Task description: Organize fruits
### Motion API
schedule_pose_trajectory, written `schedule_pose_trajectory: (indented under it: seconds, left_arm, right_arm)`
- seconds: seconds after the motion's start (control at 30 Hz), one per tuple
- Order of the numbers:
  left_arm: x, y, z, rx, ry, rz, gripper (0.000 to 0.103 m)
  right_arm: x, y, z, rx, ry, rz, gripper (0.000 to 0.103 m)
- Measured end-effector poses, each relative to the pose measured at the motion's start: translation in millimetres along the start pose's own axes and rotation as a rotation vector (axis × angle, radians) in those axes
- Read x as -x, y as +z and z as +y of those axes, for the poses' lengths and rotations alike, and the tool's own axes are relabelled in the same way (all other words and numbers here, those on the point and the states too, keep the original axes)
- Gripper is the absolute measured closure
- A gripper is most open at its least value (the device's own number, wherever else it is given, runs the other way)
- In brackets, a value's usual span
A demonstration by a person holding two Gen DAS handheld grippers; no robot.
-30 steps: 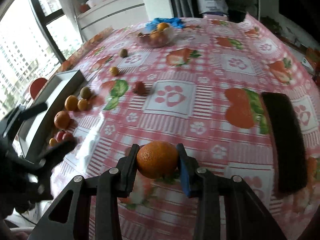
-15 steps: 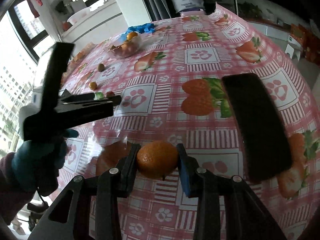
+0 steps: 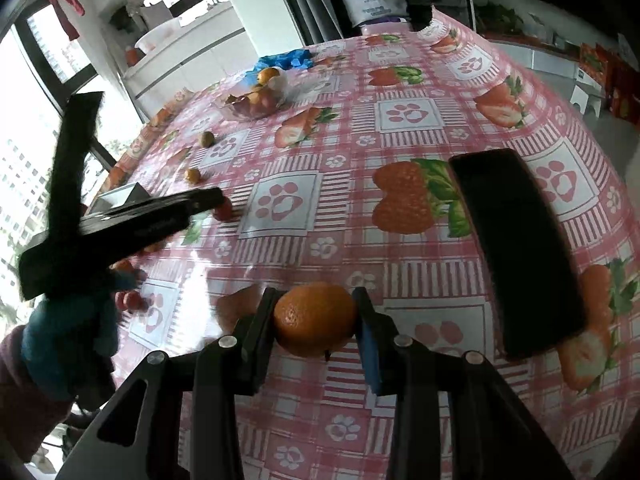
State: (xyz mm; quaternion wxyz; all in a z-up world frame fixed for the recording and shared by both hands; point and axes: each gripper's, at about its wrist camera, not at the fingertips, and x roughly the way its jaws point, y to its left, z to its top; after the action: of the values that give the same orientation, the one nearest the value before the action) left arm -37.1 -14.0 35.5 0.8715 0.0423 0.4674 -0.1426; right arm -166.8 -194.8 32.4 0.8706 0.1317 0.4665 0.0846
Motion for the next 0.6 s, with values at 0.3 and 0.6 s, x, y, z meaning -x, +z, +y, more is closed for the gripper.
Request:
schedule_pose_trajectory:
  seconds: [0.3,0.6]
  left_arm:
    - [77,-18,51,0.064,-0.003,-0.122,0.078]
    - [127,-62,161,0.236,0.122,-0.195,0.078]
  right_arm:
    - [-4,11,57,0.064,0.059,0.008,0.063]
    - [-31,17,150,0.187,0.154,0.046,0.063]
